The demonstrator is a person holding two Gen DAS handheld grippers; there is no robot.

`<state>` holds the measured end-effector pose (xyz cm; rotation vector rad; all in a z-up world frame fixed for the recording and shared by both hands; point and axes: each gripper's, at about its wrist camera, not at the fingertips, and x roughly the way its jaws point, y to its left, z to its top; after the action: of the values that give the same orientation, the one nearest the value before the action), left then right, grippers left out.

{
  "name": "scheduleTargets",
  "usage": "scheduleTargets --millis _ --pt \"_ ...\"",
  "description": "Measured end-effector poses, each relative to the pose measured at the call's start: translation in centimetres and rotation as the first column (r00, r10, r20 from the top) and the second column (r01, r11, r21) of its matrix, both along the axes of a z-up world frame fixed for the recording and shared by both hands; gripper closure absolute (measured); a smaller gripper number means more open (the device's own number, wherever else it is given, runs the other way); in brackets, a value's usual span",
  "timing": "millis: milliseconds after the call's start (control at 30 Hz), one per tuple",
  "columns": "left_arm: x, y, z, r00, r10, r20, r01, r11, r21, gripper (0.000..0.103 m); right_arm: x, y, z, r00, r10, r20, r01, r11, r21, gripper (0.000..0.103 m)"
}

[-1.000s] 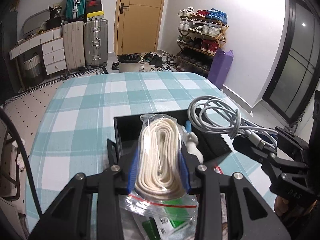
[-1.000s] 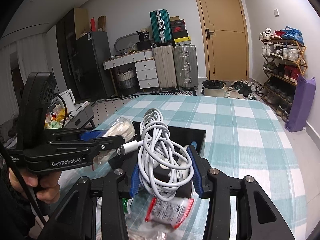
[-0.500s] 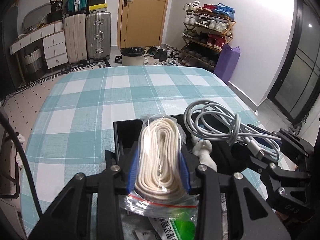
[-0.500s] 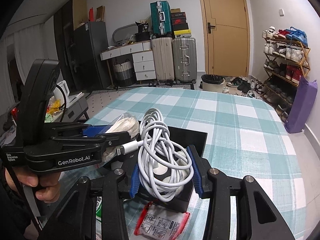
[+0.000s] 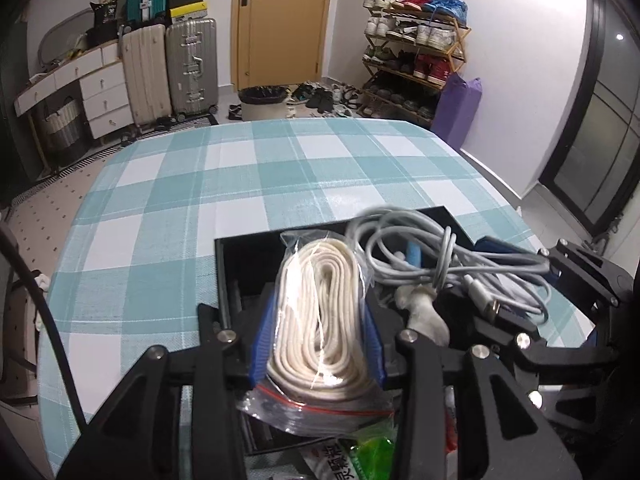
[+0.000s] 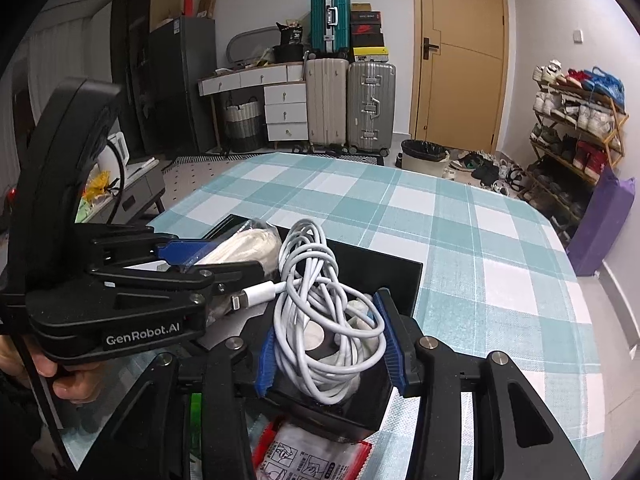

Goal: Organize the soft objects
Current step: 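Open both grippers to drop the rope bag and cable into the box, then move the right gripper to the second clear bag of white rope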

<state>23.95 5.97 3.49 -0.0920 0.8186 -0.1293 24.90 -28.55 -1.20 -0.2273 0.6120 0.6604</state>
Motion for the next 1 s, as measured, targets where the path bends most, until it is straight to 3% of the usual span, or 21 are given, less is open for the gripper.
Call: scheduleTargets --millis 33,100,167,267,367,600,1000 --pt "-0.1 0.0 0.1 1.000 -0.003 -0.003 0.003 1.000 -0.008 0.056 -0.2 -0.1 0.1 1.000 0.008 0.010 -0.008 1.000 0.005 0.051" --pt "-0.5 0.1 0.3 1.000 0.004 0.007 -0.004 1.000 -0.012 0.038 -0.6 -0.4 0.3 1.000 0.007 0.026 -0.007 1.000 0.003 0.046" --pt "-1.0 0.3 0.6 1.000 0.013 0.018 -0.013 1.000 -0.016 0.035 -1.1 -0.8 0.5 0.999 0.007 0.043 -0.007 1.000 -0.001 0.036" --pt "-1.8 0.4 1.0 1.000 -0.017 0.026 0.019 0.998 -0.062 0.018 -1.8 -1.6 1.1 0.999 0.003 0.048 -0.004 1.000 0.010 0.025" --pt "-2.9 0.3 1.6 0.999 0.012 0.041 -0.010 0.999 -0.041 0.000 -2.6 -2.6 1.5 0.999 -0.008 0.052 0.006 1.000 0.030 0.014" --pt "-5.4 2.1 1.9 0.993 0.096 0.068 -0.092 0.993 -0.069 0.000 -4.2 -5.1 1.9 0.999 -0.035 0.024 0.032 0.995 0.091 0.001" --pt "-9.9 1.8 1.2 0.992 0.103 0.067 -0.105 0.994 0.024 0.000 -7.7 -6.3 0.2 0.997 -0.055 -0.055 0.060 0.993 0.098 0.000"
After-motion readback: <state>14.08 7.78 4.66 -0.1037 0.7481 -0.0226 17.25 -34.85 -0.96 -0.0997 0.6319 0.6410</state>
